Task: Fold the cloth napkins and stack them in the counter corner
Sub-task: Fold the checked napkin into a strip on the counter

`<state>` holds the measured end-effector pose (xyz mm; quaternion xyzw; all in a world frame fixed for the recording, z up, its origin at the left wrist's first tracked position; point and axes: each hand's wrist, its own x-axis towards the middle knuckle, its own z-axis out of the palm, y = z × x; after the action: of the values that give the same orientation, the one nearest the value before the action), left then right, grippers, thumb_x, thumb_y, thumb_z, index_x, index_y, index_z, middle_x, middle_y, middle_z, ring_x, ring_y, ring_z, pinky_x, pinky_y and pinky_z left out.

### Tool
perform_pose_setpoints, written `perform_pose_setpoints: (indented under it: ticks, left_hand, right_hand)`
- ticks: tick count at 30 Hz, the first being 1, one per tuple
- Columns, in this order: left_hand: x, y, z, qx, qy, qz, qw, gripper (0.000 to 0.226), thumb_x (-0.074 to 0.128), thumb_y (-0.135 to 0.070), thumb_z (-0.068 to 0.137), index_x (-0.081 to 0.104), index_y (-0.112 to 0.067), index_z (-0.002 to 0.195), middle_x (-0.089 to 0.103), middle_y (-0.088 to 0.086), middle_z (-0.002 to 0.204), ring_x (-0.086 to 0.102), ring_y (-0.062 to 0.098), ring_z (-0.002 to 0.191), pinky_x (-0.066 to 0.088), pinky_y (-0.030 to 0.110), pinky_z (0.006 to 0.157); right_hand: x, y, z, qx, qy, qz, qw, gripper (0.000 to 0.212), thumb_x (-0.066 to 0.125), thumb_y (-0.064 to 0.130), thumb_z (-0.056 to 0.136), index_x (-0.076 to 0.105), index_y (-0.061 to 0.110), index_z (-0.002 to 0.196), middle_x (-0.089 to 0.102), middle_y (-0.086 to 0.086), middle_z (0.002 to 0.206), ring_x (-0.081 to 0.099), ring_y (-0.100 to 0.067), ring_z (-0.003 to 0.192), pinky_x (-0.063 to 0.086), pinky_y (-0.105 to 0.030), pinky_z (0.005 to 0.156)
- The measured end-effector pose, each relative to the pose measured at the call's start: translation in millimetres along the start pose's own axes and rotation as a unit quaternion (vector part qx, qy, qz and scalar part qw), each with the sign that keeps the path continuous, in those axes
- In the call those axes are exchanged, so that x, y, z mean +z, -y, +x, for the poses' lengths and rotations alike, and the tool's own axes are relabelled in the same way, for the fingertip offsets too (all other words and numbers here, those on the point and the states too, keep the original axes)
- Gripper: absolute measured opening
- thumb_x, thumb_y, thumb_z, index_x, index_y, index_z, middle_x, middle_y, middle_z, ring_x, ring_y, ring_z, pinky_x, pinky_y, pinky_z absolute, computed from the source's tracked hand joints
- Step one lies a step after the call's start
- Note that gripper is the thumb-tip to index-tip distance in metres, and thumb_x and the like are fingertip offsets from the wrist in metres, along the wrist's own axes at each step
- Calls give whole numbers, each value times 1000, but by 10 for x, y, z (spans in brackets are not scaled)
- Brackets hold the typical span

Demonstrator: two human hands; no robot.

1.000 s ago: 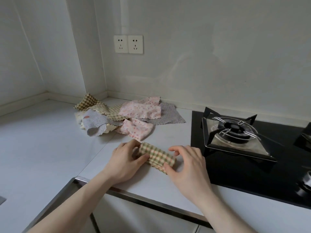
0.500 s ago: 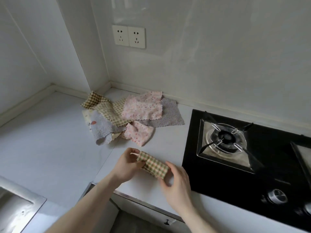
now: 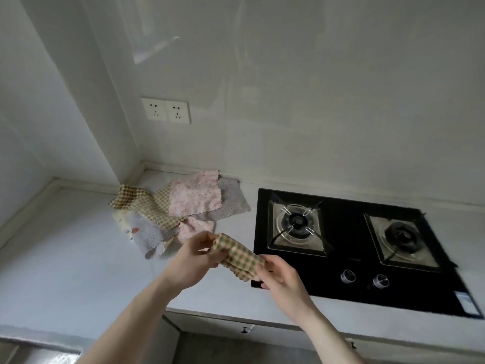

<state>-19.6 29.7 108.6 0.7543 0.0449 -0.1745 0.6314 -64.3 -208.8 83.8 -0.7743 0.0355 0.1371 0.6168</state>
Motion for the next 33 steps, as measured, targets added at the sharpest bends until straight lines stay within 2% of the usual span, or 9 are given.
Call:
perform_pose_setpoints:
  ticks: [3, 7, 9, 15, 21, 23, 26, 29, 33]
  left_hand:
    - [209, -210, 89, 7, 61, 20, 998, 23, 75, -20, 84, 68, -12, 104, 72, 9, 104, 71, 21, 87, 59, 32, 80]
    - [632, -465, 279, 17, 115, 74, 990, 15, 74, -26, 93, 70, -16, 103, 75, 0, 100, 73, 18, 91, 62, 34, 80]
    - [881, -540, 366, 46, 136, 106, 984, 16, 71, -31, 95, 70, -15, 99, 76, 2, 96, 74, 19, 87, 63, 37, 77]
    - [1862, -850, 465, 127, 220, 165, 953, 9, 66, -24, 99, 67, -15, 98, 74, 5, 92, 73, 20, 84, 63, 39, 76]
    - [3118, -1255, 365, 182, 288, 209, 916, 9, 68, -21, 98, 69, -12, 97, 76, 4, 88, 75, 18, 78, 63, 34, 70]
    - [3607, -1347, 295, 188, 297, 220, 910, 11, 68, -23, 97, 70, -13, 96, 76, 1, 82, 75, 16, 72, 63, 32, 68]
    - [4353, -1439, 202, 200, 304, 227, 903, 17, 70, -33, 96, 70, -15, 94, 75, -1, 78, 73, 16, 67, 62, 33, 66]
    - [5022, -1525, 76, 213, 302, 238, 898, 22, 68, -40, 96, 70, -19, 91, 71, -7, 69, 68, 11, 60, 58, 24, 63]
    - [5708, -1636, -47, 223, 294, 230, 901, 12, 69, -30, 97, 70, -18, 95, 73, -7, 73, 70, 12, 63, 58, 23, 64]
  right_hand:
    - [-210, 40, -104, 10, -33, -26, 999, 12, 72, 28, 94, 71, 24, 105, 77, 4, 102, 73, -13, 98, 58, -44, 94]
    - [-588, 15, -295, 23, -105, -33, 994, 14, 72, 35, 91, 72, 24, 101, 77, 2, 99, 73, -14, 95, 58, -48, 91]
    - [-801, -13, -432, 28, -144, -30, 989, 16, 72, 37, 91, 72, 26, 102, 76, 4, 100, 73, -12, 96, 59, -46, 90]
    - [-1540, -181, -983, 51, -256, -24, 965, 15, 71, 38, 93, 70, 29, 104, 74, 9, 100, 72, -5, 93, 60, -36, 87]
    - [-2577, -515, -1534, 86, -338, -32, 937, 18, 69, 42, 94, 67, 29, 107, 73, 10, 101, 71, -7, 94, 60, -36, 89]
    - [-3002, -646, -1760, 94, -358, -45, 928, 22, 67, 43, 94, 66, 26, 108, 73, 9, 101, 71, -9, 92, 60, -37, 88]
    - [-3634, -794, -2139, 94, -385, -47, 917, 21, 66, 39, 96, 65, 22, 109, 73, 9, 98, 72, -8, 86, 60, -31, 81]
    - [-4205, -906, -2496, 79, -398, -56, 912, 10, 66, 32, 97, 65, 22, 93, 72, 12, 79, 70, -9, 76, 58, -28, 73]
    - [-4893, -1046, -2764, 79, -391, -65, 915, 10, 66, 34, 96, 67, 25, 91, 73, 7, 84, 73, -14, 81, 63, -42, 80]
